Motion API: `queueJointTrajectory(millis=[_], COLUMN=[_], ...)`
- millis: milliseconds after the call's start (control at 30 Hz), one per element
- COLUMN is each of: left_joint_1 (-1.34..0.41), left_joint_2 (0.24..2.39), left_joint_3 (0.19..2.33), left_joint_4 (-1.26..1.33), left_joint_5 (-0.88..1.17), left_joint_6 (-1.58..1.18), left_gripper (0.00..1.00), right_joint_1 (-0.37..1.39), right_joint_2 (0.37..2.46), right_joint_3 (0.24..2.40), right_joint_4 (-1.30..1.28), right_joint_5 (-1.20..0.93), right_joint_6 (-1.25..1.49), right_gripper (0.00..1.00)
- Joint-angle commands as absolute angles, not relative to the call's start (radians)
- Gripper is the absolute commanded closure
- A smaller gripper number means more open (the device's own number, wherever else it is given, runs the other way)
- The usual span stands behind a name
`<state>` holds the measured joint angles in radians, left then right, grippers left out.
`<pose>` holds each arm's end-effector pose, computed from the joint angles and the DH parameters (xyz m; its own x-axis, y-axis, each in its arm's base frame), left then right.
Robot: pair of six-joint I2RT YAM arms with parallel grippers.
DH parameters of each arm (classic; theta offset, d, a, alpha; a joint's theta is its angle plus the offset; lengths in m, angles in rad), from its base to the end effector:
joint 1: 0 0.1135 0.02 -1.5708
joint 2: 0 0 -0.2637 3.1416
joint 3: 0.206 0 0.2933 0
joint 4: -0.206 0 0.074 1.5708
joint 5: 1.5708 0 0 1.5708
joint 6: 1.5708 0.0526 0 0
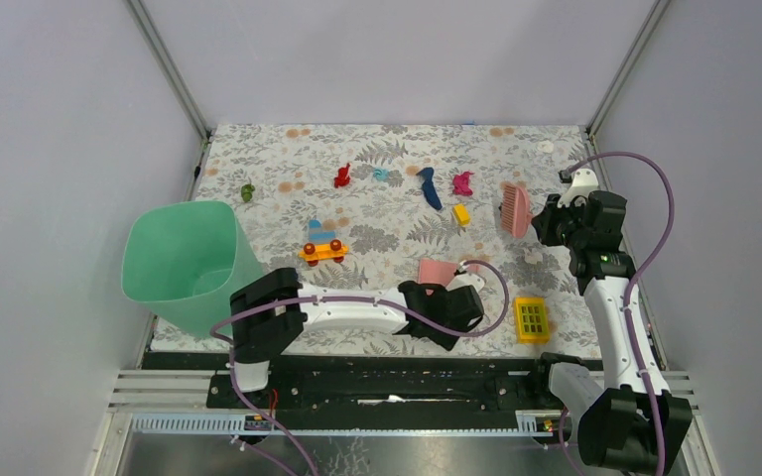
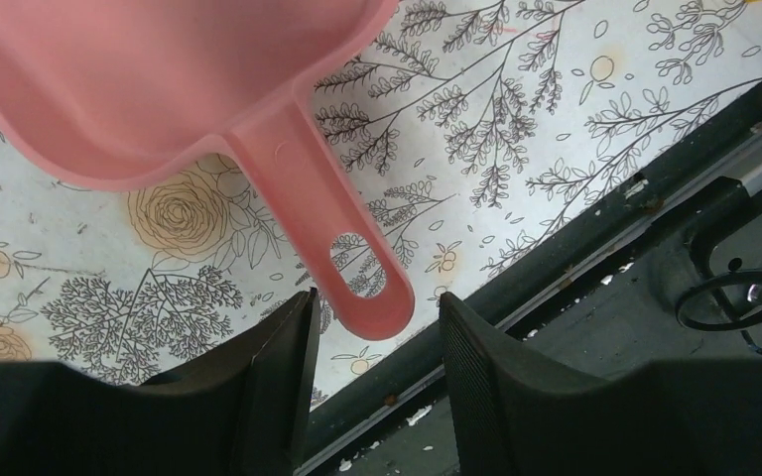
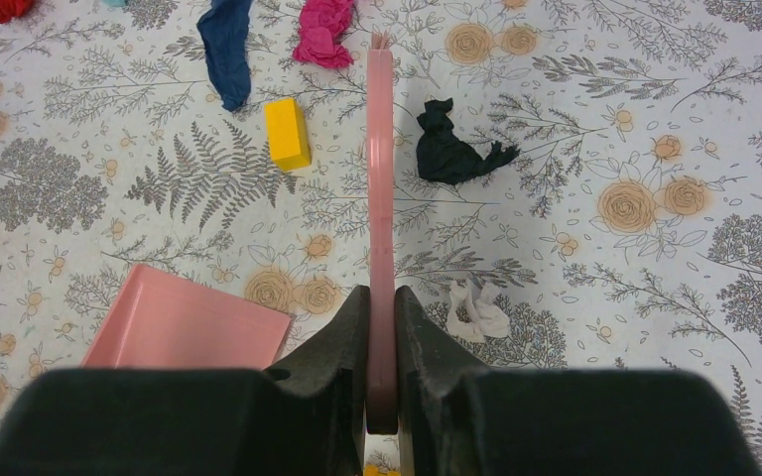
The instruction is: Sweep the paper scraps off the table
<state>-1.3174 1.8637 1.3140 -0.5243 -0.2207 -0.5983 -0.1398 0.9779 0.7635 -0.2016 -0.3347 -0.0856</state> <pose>0.1194 -0.4153 0.1570 -0.6994 0.5086 -0.5022 0.6348 0.7649 -0.1094 0.2788 -0.0218 0.2797 -0.3845 -0.0274 -0.9227 -0.1995 0.9784 0.0541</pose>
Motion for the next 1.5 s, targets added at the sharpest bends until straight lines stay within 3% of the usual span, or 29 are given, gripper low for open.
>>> queueJointTrajectory(millis=[0,433,800,1233,1467], left_joint_1=[-1.321,-1.324,-1.322,-1.322,-1.321], left_joint_2=[1.862,1.894,1.887,1.909,1.906], left_joint_3=[1.337,1.341,1.327,1.347,1.347], left_joint_4=[-0.536,-0.520,-0.521,-0.519,-0.543], left_joint_5=[-0.285,-0.323,-0.367,-0.376,-0.405], left_joint_6=[-0.650,-0.731,-0.745,-0.710,-0.706], left_gripper=[0.47,0.48,0.57,0.59,0.68], right_joint_1=[-0.144,-0.142,-0.144,-0.144,-0.143], right_joint_2=[0.971,0.966,0.965,0.963,0.965], right_joint_3=[0.770,0.770,0.770,0.771,0.769], right_joint_4=[-0.183,-0.184,-0.184,-0.184,-0.184], right_joint_5=[-0.354,-0.352,-0.359,-0.358,-0.362], right_joint_6=[-0.095,-0.097,-0.098,-0.097,-0.097], right_gripper=[1.00,1.00,1.00,1.00,1.00])
